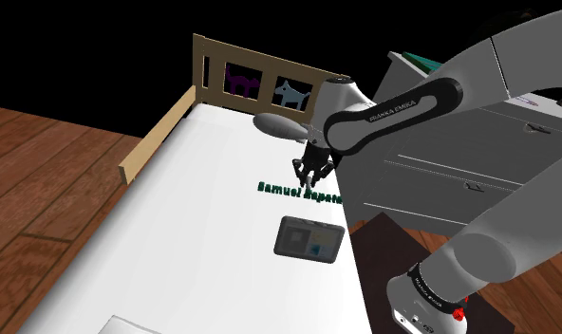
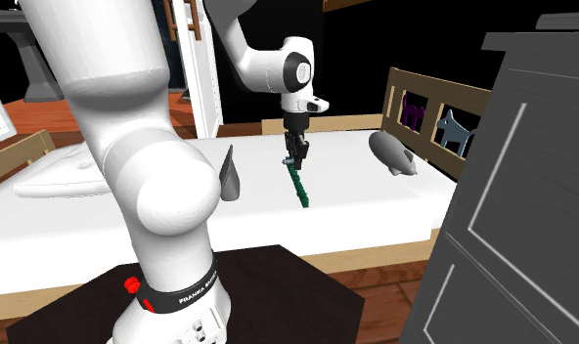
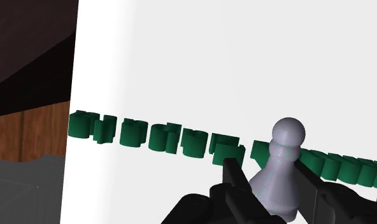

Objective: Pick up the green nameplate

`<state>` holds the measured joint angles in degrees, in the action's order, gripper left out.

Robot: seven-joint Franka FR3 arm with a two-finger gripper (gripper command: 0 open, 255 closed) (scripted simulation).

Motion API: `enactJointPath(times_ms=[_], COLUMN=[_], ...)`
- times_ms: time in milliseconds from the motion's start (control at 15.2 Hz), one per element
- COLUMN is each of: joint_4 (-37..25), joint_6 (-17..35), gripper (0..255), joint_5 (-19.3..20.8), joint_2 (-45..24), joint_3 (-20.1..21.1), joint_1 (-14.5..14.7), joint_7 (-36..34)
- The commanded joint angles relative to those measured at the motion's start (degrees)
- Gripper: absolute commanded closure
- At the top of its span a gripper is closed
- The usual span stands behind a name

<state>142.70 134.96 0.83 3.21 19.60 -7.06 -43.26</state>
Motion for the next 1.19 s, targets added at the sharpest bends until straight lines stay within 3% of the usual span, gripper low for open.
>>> enactJointPath(times_ms=[0, 330, 1122], joint_4=[0.0, 0.0, -3.5], joint_6=[0.0, 0.0, -10.1], gripper=[255, 255, 255], joint_5=[0.0, 0.0, -2.8], joint_2=[0.0, 0.0, 6.9], joint_3=[0.0, 0.0, -0.6], joint_1=[0.0, 0.0, 0.4], joint_7=[0.0, 0.0, 2.3])
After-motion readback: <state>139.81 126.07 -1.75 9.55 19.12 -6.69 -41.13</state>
